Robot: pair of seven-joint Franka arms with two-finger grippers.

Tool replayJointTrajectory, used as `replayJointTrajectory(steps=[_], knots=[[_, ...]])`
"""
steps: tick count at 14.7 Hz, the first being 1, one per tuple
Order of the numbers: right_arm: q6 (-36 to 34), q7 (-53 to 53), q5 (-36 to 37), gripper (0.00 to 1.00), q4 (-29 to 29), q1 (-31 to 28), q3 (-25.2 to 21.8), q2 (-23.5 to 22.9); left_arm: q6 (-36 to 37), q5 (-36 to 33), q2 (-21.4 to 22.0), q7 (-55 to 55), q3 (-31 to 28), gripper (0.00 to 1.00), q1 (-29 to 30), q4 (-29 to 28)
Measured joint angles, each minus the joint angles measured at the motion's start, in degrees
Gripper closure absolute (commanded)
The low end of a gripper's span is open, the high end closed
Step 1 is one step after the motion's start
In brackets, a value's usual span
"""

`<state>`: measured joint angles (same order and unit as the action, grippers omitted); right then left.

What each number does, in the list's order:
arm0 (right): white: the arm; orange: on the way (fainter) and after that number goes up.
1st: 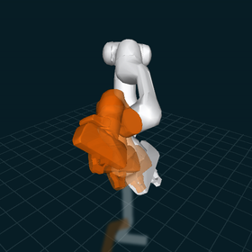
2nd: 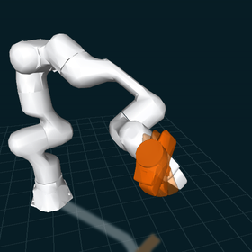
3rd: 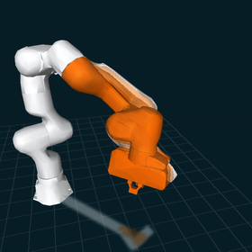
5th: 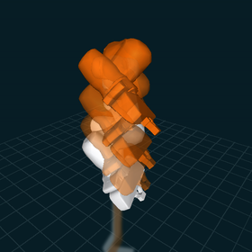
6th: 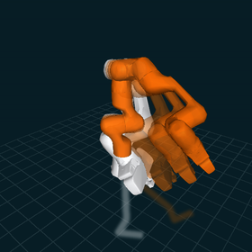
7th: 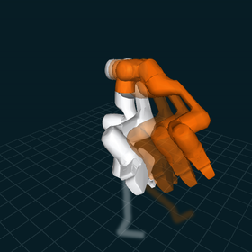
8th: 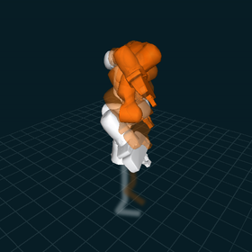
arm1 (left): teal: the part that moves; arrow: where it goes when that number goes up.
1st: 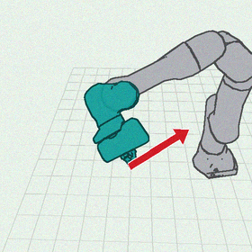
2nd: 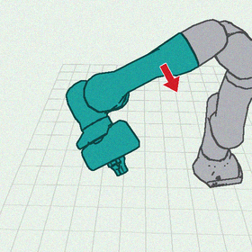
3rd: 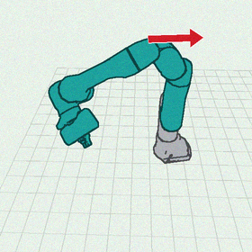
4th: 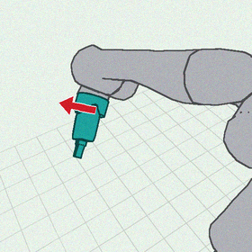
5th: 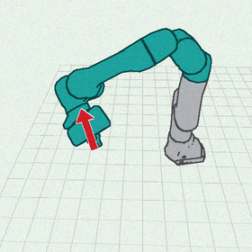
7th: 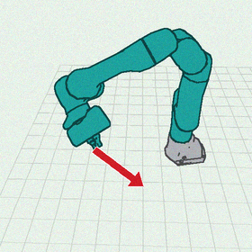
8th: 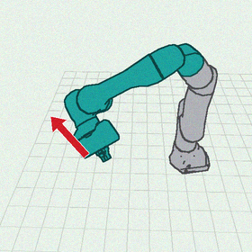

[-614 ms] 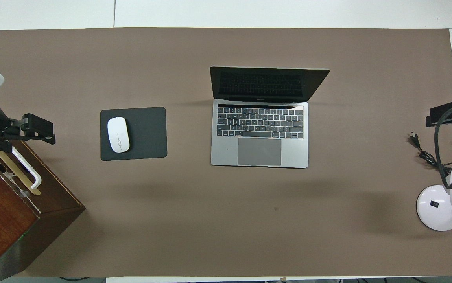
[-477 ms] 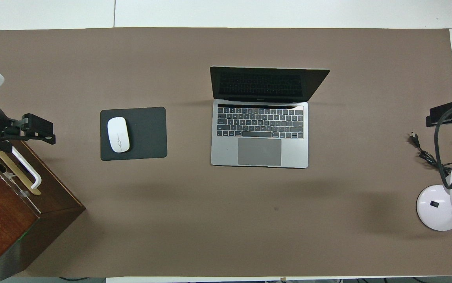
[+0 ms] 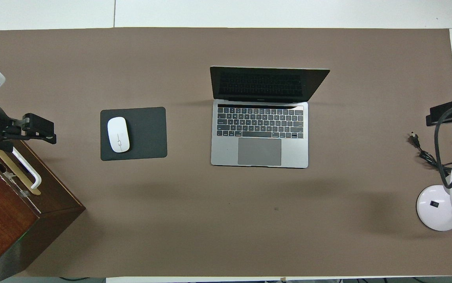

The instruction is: Close laptop with both arms

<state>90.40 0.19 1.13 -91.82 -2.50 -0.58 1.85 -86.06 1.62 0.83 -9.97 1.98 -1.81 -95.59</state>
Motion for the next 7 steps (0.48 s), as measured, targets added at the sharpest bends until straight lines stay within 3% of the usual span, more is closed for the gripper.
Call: replayJointTrajectory(steps=[7], knots=[[4.77,-0.01,0.00,0.00,0.00,0.00,-0.01,-0.42,-0.09,0.00,0.00,-0.01,-0.21,0.00,0.01,0.37]])
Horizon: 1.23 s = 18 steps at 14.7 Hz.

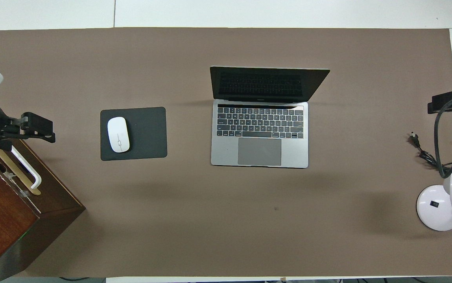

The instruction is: Close laptop with both arms

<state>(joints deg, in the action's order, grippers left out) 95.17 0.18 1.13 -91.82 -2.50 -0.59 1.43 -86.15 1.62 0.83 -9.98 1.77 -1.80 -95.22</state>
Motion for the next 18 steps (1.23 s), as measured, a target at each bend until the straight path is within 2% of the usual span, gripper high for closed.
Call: replayJointTrajectory(steps=[1,2,3,4,5,6,9,12,16,18], knots=[[0.70,-0.25,0.00,0.00,0.00,0.11,-0.16,-0.37,0.00,0.00,0.00,0.00,-0.05,0.02,0.01,0.01],[1.13,-0.89,0.00,0.00,0.01,0.55,-0.80,-0.91,0.00,0.00,0.00,0.00,-0.05,0.22,0.01,0.03],[2.12,-1.41,-0.03,0.00,0.20,1.25,-1.74,-1.63,0.00,0.00,0.01,-0.05,-0.04,0.48,0.01,0.06],[3.21,-1.70,-0.15,0.00,0.94,1.72,-2.37,-2.47,0.00,0.00,0.04,-0.39,-0.01,0.70,0.01,0.09],[3.93,-1.77,-0.41,0.00,1.87,2.01,-2.65,-3.32,0.00,0.00,0.12,-1.22,0.05,0.89,0.01,0.11],[4.38,-1.78,-0.66,0.00,2.68,2.26,-2.76,-4.15,-0.01,0.06,0.30,-2.42,0.14,1.00,0.00,0.14],[5.08,-1.78,-0.82,0.01,6.15,2.67,-2.75,-7.32,-0.87,0.61,0.90,-9.23,0.55,1.00,-0.10,0.02],[5.80,-1.78,-0.88,0.06,12.76,3.11,-2.66,-12.60,-3.62,2.73,1.30,-20.01,0.94,1.00,-0.50,-1.47],[9.25,-1.78,-0.96,0.17,21.31,3.45,-1.49,-20.40,-7.85,8.96,2.23,-34.26,1.19,1.00,-1.09,-4.62],[11.50,-1.78,-0.90,0.28,24.49,3.73,-0.58,-23.72,-11.75,11.96,3.09,-42.34,1.21,1.00,-1.52,-7.35]])
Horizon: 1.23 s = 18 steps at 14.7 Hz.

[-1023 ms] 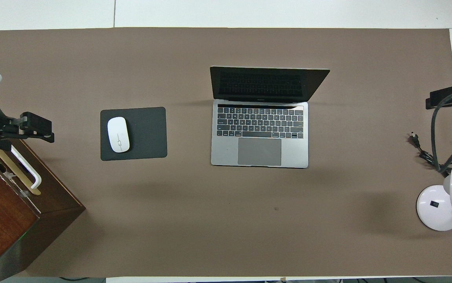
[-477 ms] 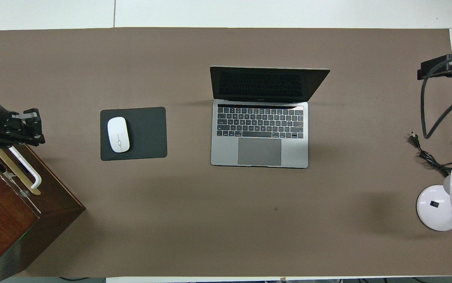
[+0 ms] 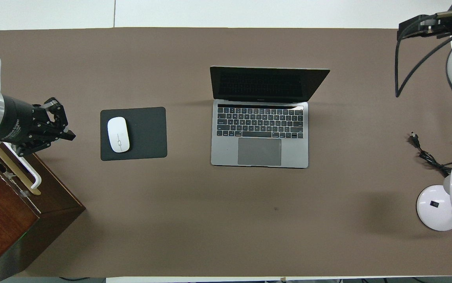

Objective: Close laptop with both arms
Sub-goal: 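Reach the right gripper to the laptop lid while the left gripper advances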

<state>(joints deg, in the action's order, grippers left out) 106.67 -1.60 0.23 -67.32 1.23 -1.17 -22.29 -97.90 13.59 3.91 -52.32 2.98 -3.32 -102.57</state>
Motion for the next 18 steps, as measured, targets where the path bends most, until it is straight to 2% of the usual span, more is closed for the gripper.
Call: replayJointTrajectory(steps=[5,7,11,14,18], knots=[[9.35,2.73,0.58,0.43,3.78,2.89,0.46,-7.64,-12.82,6.24,2.86,-18.13,0.11,1.00,-3.25,-9.34],[12.99,3.26,1.04,0.73,4.16,2.82,2.17,-10.58,-16.56,8.55,3.25,-22.84,0.12,1.00,-4.43,-12.25],[14.75,4.95,4.04,1.00,5.53,3.45,4.83,-12.98,-27.45,15.73,3.13,-30.73,0.15,1.00,-7.96,-18.27],[15.06,6.04,4.15,1.00,6.23,5.31,4.77,-12.97,-34.16,27.30,2.87,-34.11,0.19,1.00,-10.31,-21.83],[16.08,6.70,4.17,1.00,6.46,6.40,4.57,-12.97,-46.80,44.10,2.46,-37.90,0.20,1.00,-15.15,-28.61]])
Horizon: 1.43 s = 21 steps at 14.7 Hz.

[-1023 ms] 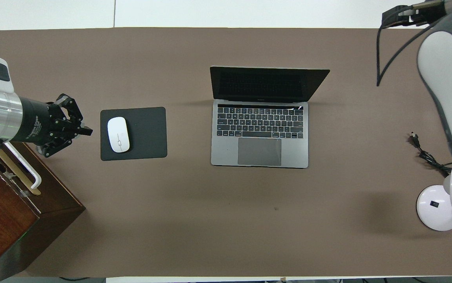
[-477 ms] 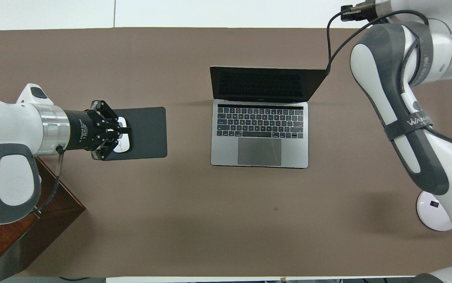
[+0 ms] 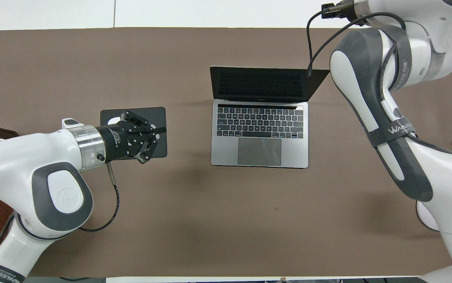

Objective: Close laptop with both arms
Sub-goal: 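Reach the right gripper to the laptop lid while the left gripper advances, then hook the right gripper behind the laptop lid top edge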

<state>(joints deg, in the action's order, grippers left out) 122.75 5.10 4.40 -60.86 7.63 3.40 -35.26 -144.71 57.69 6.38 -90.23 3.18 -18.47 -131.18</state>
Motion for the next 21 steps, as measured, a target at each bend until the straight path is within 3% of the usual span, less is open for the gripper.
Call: replayJointTrajectory(steps=[3,6,13,21], knots=[[1.74,1.85,0.00,1.00,0.01,2.71,-2.81,-0.08,-7.32,12.97,-2.16,-0.51,0.00,1.00,-3.76,-1.61],[3.77,4.81,0.00,1.00,-0.01,6.73,-6.15,-1.17,-13.89,21.07,-5.26,-0.66,0.02,1.00,-8.41,-1.69],[6.98,8.46,0.00,1.00,0.00,16.92,-13.58,-4.14,-20.93,30.89,-13.65,-1.17,-0.02,1.00,-15.51,0.14],[2.15,8.72,-2.88,1.00,0.00,18.77,-13.84,-4.22,-24.75,33.27,-19.17,-1.18,0.01,1.00,-20.59,3.85]])
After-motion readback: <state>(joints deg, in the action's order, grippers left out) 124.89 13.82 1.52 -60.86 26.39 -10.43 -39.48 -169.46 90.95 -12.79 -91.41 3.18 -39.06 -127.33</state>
